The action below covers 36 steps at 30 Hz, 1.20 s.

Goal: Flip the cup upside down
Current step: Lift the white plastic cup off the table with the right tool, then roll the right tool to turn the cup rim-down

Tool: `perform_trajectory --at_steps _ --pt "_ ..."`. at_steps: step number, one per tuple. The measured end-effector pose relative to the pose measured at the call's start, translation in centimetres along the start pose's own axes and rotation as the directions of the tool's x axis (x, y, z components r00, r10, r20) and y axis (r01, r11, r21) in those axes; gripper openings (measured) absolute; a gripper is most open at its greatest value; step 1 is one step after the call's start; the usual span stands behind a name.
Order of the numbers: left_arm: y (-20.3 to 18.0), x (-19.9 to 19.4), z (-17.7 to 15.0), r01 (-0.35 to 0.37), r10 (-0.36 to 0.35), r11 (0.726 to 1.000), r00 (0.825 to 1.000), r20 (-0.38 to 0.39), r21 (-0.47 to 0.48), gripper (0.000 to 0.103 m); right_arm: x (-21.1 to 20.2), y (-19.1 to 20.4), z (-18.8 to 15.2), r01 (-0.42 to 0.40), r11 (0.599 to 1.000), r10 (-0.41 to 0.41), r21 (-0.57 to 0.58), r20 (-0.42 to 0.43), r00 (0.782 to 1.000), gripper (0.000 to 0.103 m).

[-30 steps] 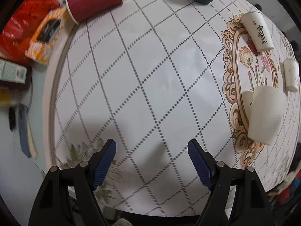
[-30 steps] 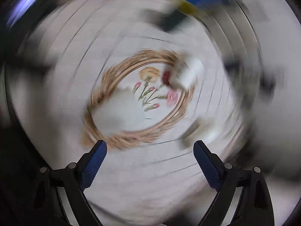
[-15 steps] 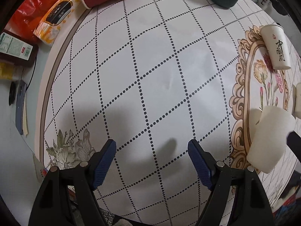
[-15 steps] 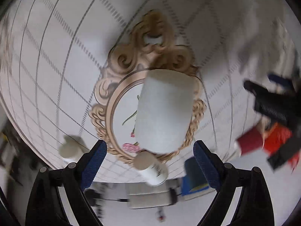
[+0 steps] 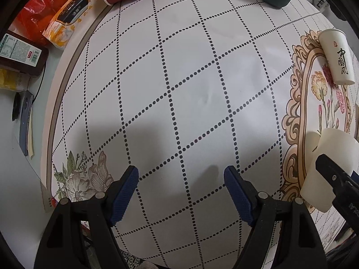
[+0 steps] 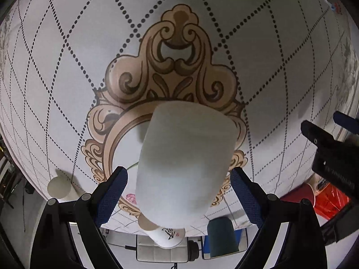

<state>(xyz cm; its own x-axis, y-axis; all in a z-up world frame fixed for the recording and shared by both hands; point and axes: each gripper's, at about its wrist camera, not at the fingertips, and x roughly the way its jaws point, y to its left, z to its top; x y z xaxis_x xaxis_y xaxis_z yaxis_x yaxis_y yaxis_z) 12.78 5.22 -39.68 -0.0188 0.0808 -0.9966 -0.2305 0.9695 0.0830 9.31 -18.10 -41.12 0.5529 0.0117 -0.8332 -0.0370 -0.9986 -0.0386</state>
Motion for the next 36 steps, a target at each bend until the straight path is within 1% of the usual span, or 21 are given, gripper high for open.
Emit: perform_trajectory --at_steps 2,4,6,9,15,21,24,27,30,33,35,36 --pt "0.0 0.1 0.1 0.0 0.0 1.0 1.0 0.001 -0.001 0.078 0.6 0.0 0.4 0.0 1.0 0.0 -0.002 -0.001 1.0 0.092" --pt "-0.7 -0.2 0.7 -0.002 0.002 1.0 1.0 0.001 -0.001 0.078 1.1 0.1 0.3 -0.001 1.0 0.001 0.001 -0.001 1.0 0.087" --pt "-0.8 -0.1 1.0 -0.003 0.003 1.0 1.0 0.0 0.001 0.078 1.3 0.5 0.4 -0.006 1.0 0.006 0.015 -0.002 1.0 0.084" --pt "-0.8 -0.1 1.2 -0.003 0.003 1.0 1.0 -0.002 0.003 0.078 1.5 -0.1 0.1 -0.002 0.999 0.002 0.034 0.004 1.0 0.078" --pt "-1.5 -0.2 1.6 -0.007 0.007 1.0 1.0 -0.001 0.012 0.078 2.1 -0.6 -0.2 -0.006 0.998 0.005 0.059 0.014 1.0 0.077" --pt "-1.6 -0.6 1.7 -0.016 0.015 1.0 1.0 0.007 0.02 0.078 1.4 -1.5 0.7 -0.009 0.994 0.006 0.106 0.028 1.0 0.076" --pt "-1.7 -0.8 1.9 -0.021 0.021 0.999 1.0 0.012 0.024 0.078 1.0 -1.7 1.1 -0.027 0.991 0.024 0.135 0.026 0.999 0.076" --pt "-1.7 -1.2 2.0 -0.025 0.025 0.999 1.0 0.018 0.029 0.078 0.9 -2.3 0.7 -0.045 0.981 0.042 0.187 0.024 0.999 0.076" --pt "-1.8 -1.5 2.3 -0.027 0.027 0.999 0.999 0.023 0.033 0.078 0.7 -3.5 0.0 -0.085 0.959 0.081 0.271 0.027 0.996 0.076" --pt "-1.9 -1.8 2.5 -0.031 0.03 0.999 0.999 0.028 0.041 0.078 0.9 -5.2 -0.9 -0.144 0.915 0.139 0.377 0.042 0.989 0.076" --pt "-1.8 -2.4 2.6 -0.032 0.031 0.998 0.999 0.033 0.046 0.078 1.0 -6.2 -1.6 -0.219 0.855 0.206 0.469 0.08 0.975 0.076" --pt "-1.8 -2.6 2.6 -0.033 0.031 0.998 0.999 0.034 0.048 0.078 1.2 -6.9 -2.1 -0.264 0.814 0.244 0.517 0.107 0.964 0.076"
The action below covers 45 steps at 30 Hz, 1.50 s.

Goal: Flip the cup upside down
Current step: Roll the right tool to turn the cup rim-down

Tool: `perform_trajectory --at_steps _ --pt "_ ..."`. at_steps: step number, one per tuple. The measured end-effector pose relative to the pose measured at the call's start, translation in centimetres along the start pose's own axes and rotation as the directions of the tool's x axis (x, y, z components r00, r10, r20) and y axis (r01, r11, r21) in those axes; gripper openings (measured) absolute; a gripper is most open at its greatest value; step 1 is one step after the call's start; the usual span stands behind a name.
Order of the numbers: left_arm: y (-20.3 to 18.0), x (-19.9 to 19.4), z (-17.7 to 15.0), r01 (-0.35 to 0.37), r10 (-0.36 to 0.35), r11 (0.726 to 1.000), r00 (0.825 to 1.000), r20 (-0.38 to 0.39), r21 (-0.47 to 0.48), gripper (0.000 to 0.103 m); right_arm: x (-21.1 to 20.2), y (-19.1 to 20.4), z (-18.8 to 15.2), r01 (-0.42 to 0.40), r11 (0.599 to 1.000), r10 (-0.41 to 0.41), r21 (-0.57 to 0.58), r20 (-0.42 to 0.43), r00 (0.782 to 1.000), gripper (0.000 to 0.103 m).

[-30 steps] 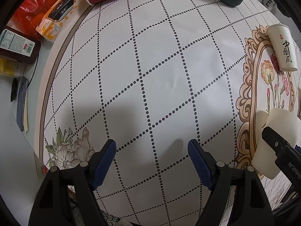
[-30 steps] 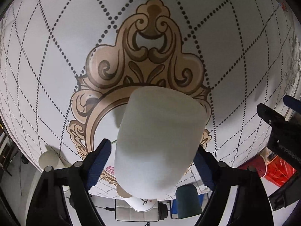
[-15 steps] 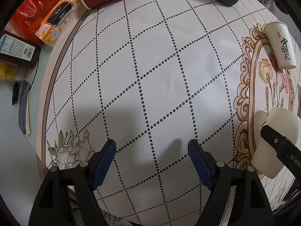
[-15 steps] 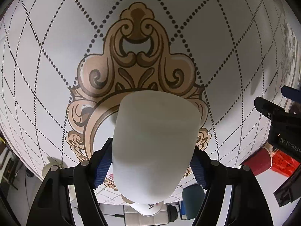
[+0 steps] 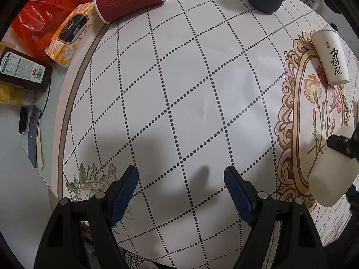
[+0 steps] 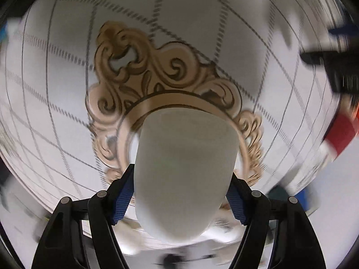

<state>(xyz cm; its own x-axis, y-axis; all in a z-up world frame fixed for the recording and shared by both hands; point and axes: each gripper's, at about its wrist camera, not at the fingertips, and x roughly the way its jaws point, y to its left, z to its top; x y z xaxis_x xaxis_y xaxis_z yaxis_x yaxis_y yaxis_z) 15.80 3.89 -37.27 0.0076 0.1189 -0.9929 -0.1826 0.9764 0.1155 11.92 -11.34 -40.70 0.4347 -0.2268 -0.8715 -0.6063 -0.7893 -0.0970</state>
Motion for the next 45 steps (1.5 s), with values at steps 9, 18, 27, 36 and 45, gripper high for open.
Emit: perform_trajectory --at_steps 9,18,27,36,45 --pt "-0.5 -1.0 0.2 0.001 -0.001 1.0 1.0 0.012 0.014 0.078 1.8 -5.5 -2.2 -0.33 0.804 0.322 0.494 0.105 0.941 0.076" --pt "-2.0 -2.3 0.9 -0.001 0.0 0.999 1.0 0.019 0.034 0.078 3.9 -7.0 -4.5 -0.536 0.428 0.497 0.727 0.306 0.812 0.076" --pt "-4.0 -3.4 1.3 -0.002 0.0 0.998 1.0 0.023 0.057 0.078 5.9 -5.9 -7.4 -0.577 -0.002 0.534 0.817 0.489 0.69 0.076" --pt "-5.6 -4.3 1.2 -0.005 0.003 0.997 1.0 0.027 0.077 0.078 7.8 -2.5 -10.2 -0.542 -0.293 0.516 0.788 0.607 0.604 0.076" --pt "-6.1 -4.6 0.6 -0.006 0.003 0.995 1.0 0.031 0.095 0.078 10.0 -0.7 -10.8 -0.509 -0.421 0.511 0.751 0.66 0.551 0.077"
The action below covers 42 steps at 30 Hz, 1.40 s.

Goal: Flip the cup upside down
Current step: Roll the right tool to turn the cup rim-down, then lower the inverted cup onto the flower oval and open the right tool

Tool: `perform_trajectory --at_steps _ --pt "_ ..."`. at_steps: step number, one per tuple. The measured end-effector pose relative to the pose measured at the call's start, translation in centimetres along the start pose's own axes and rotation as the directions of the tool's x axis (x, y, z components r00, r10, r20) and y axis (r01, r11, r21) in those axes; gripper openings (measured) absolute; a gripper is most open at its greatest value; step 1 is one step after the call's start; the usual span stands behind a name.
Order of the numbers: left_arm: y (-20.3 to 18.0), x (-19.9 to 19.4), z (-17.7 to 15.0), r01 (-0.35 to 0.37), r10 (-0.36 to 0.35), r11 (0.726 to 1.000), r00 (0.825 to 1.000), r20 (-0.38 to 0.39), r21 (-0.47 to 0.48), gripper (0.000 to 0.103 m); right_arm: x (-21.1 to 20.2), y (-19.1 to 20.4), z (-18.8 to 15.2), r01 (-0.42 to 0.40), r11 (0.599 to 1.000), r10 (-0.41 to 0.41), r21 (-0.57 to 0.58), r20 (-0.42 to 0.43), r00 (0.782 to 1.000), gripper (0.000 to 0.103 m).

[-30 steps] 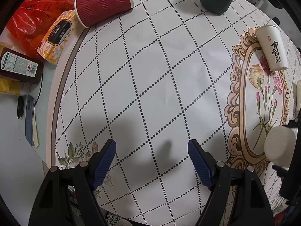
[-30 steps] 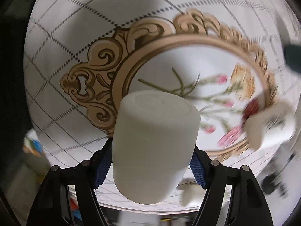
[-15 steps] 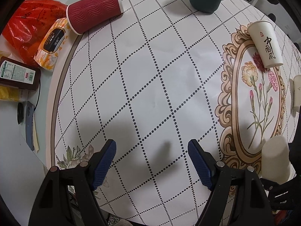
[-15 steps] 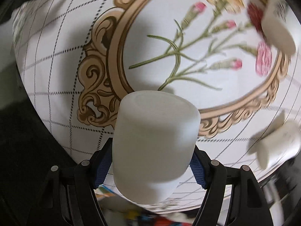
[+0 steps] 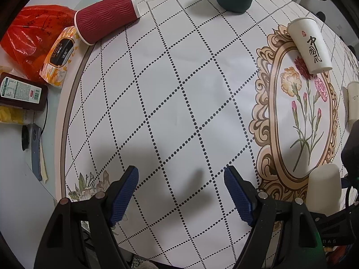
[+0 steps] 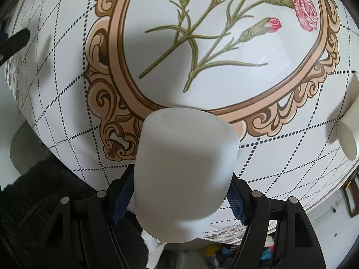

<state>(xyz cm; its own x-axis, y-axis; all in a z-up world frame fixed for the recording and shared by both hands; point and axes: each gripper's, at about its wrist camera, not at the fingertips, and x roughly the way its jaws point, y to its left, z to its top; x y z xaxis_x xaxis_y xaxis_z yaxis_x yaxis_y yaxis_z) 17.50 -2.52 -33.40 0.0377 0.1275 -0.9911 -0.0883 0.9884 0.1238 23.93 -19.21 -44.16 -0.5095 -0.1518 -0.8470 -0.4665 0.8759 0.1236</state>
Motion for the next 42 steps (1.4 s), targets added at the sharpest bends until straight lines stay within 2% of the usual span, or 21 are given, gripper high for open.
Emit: perform_trajectory --at_steps 6,9,17,18,19,20,27,31,34,37,40,42 --pt "-0.2 0.0 -0.7 0.003 -0.003 1.0 1.0 0.0 0.011 0.078 0.6 -2.3 0.9 -0.05 0.995 0.053 0.082 -0.028 0.998 0.078" --pt "-0.3 -0.1 -1.0 0.004 -0.004 1.0 1.0 0.003 0.015 0.078 -0.2 -2.9 0.8 -0.061 0.994 0.062 0.096 -0.013 0.998 0.089" --pt "-0.4 -0.4 -1.5 0.003 -0.003 1.0 1.0 0.008 0.016 0.078 -0.8 -5.3 1.4 -0.043 0.989 0.041 0.14 0.015 0.999 0.089" --pt "-0.4 -0.5 -1.6 0.002 -0.002 1.0 1.0 0.009 0.017 0.078 -0.7 -5.3 1.6 -0.048 0.988 0.046 0.147 0.019 0.999 0.086" --pt "-0.3 -0.5 -1.6 0.002 -0.002 1.0 1.0 0.008 0.017 0.078 -0.7 -5.4 1.6 -0.052 0.987 0.049 0.15 0.027 0.998 0.075" --pt "-0.2 -0.4 -1.7 0.003 -0.003 1.0 1.0 0.007 0.017 0.078 -0.7 -5.6 1.5 -0.05 0.986 0.045 0.159 0.033 0.998 0.072" --pt "-0.4 0.2 -2.1 0.015 -0.015 1.0 1.0 -0.017 0.023 0.078 -1.1 -6.8 -0.1 -0.061 0.984 0.045 0.167 0.101 0.994 0.071" --pt "-0.6 0.6 -2.0 0.035 -0.034 0.999 0.999 -0.037 0.023 0.078 -2.2 -7.3 -1.8 -0.084 0.977 0.044 0.195 0.202 0.978 0.071" --pt "-0.7 0.9 -1.9 0.051 -0.05 0.998 0.997 -0.055 0.021 0.078 -4.2 -7.7 -2.9 -0.073 0.974 -0.003 0.215 0.331 0.944 0.071" --pt "-0.8 1.1 -1.6 0.049 -0.047 0.998 0.997 -0.062 0.027 0.078 -6.1 -8.7 -3.7 -0.057 0.967 -0.07 0.25 0.471 0.879 0.071" --pt "-1.1 1.4 -1.2 0.048 -0.046 0.998 0.996 -0.071 0.034 0.078 -7.2 -8.9 -4.7 -0.033 0.954 -0.159 0.298 0.596 0.787 0.071" --pt "-1.3 1.5 -0.9 0.047 -0.044 0.998 0.996 -0.078 0.038 0.078 -7.6 -8.9 -5.3 -0.027 0.942 -0.216 0.334 0.668 0.713 0.071"
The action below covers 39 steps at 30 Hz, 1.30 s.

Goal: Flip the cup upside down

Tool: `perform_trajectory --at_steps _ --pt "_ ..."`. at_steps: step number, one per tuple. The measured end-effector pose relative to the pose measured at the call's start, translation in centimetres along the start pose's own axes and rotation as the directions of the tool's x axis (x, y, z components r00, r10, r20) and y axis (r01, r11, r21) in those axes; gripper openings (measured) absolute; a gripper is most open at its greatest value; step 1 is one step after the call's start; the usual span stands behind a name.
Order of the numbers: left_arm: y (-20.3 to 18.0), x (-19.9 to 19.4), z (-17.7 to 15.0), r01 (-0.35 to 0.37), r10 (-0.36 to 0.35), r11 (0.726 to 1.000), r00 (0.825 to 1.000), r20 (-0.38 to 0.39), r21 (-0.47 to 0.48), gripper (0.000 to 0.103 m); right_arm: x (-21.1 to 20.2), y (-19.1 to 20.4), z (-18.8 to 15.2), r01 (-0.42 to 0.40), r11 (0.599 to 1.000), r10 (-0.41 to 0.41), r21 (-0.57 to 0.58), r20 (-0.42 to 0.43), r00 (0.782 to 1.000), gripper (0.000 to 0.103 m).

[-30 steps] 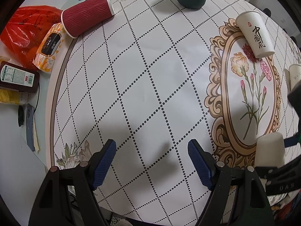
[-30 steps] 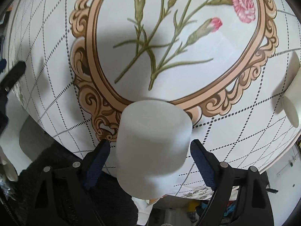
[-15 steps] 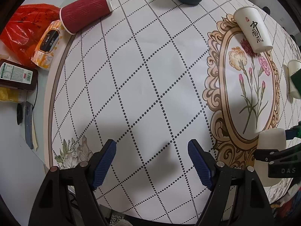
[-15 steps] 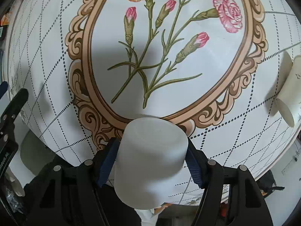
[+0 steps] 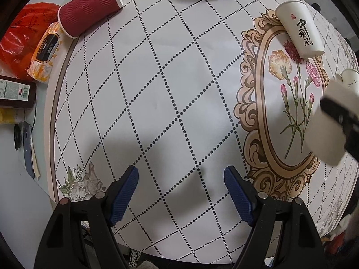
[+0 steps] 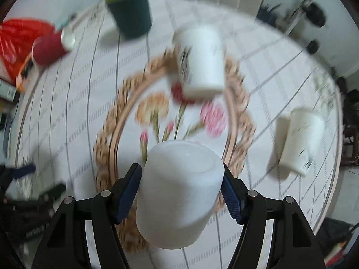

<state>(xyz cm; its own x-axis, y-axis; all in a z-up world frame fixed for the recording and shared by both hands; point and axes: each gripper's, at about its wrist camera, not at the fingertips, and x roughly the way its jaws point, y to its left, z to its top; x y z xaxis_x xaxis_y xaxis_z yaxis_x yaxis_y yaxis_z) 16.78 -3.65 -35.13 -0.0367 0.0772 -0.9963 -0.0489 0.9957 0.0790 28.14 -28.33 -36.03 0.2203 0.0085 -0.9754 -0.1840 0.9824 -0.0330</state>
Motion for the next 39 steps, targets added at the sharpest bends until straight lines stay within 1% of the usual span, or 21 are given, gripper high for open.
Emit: perform_trajectory --at_steps 2,3,4,6,8,10,12,18,20,25,26,28,30,35,39 --pt "-0.2 0.1 0.2 -0.004 0.004 1.0 1.0 -0.004 0.006 0.078 -0.7 0.6 -0.1 0.032 0.999 -0.034 0.024 0.096 0.995 0.071" --pt "-0.3 0.1 0.4 -0.006 0.006 1.0 1.0 -0.005 0.009 0.078 -1.0 1.7 0.2 0.045 0.998 -0.049 0.032 0.136 0.989 0.071" --pt "-0.4 0.2 0.6 -0.009 0.009 1.0 1.0 -0.005 0.013 0.078 -2.0 3.9 0.4 0.062 0.997 -0.067 0.036 0.164 0.984 0.071" --pt "-0.6 0.3 0.8 -0.015 0.016 1.0 1.0 -0.006 0.021 0.078 -2.0 5.4 -0.3 0.084 0.996 -0.09 0.036 0.231 0.969 0.071" --pt "-0.7 0.4 0.8 -0.02 0.021 0.999 1.0 -0.007 0.029 0.078 -2.4 6.1 -1.2 0.101 0.995 -0.104 0.022 0.275 0.956 0.071" --pt "-0.8 0.5 0.7 -0.026 0.026 0.999 1.0 -0.005 0.037 0.078 -2.0 5.9 -2.2 0.1 0.994 -0.105 0.031 0.297 0.949 0.071" --pt "-0.9 0.5 0.4 -0.026 0.026 0.999 1.0 -0.003 0.039 0.078 -2.5 5.5 -2.9 0.093 0.995 -0.1 0.039 0.298 0.949 0.071" --pt "-0.7 0.0 0.1 -0.021 0.021 0.998 1.0 0.01 0.052 0.078 -3.1 5.3 -5.2 0.059 0.995 -0.079 0.084 0.259 0.963 0.071" --pt "-0.9 -0.2 0.0 -0.023 0.022 0.998 1.0 0.017 0.063 0.078 -3.2 5.5 -5.7 0.065 0.994 -0.086 0.091 0.257 0.963 0.071" --pt "-1.6 -1.0 0.0 -0.024 0.02 0.996 0.999 0.039 0.091 0.078 -3.3 5.5 -6.1 0.042 0.991 -0.071 0.129 0.23 0.97 0.071" --pt "-1.6 -1.3 0.0 -0.025 0.021 0.995 0.999 0.048 0.099 0.078 -3.4 5.4 -6.1 0.037 0.989 -0.069 0.144 0.222 0.973 0.072" --pt "-1.7 -2.1 -0.2 -0.028 0.019 0.992 0.997 0.075 0.12 0.078 -3.7 5.2 -6.2 0.03 0.985 -0.065 0.168 0.206 0.976 0.087" --pt "-1.7 -3.2 -0.4 -0.026 0.011 0.99 0.994 0.105 0.14 0.078 -4.4 5.0 -6.4 0.028 0.981 -0.067 0.193 0.197 0.978 0.092" --pt "-2.2 -6.6 -0.8 -0.013 -0.021 0.983 0.982 0.186 0.181 0.078 -7.6 5.0 -7.4 0.044 0.968 -0.091 0.248 0.18 0.98 0.094" --pt "-2.0 -9.7 -2.1 0.001 -0.062 0.972 0.965 0.254 0.233 0.078 -11.6 5.3 -9.1 0.109 0.945 -0.169 0.308 0.176 0.97 0.095"
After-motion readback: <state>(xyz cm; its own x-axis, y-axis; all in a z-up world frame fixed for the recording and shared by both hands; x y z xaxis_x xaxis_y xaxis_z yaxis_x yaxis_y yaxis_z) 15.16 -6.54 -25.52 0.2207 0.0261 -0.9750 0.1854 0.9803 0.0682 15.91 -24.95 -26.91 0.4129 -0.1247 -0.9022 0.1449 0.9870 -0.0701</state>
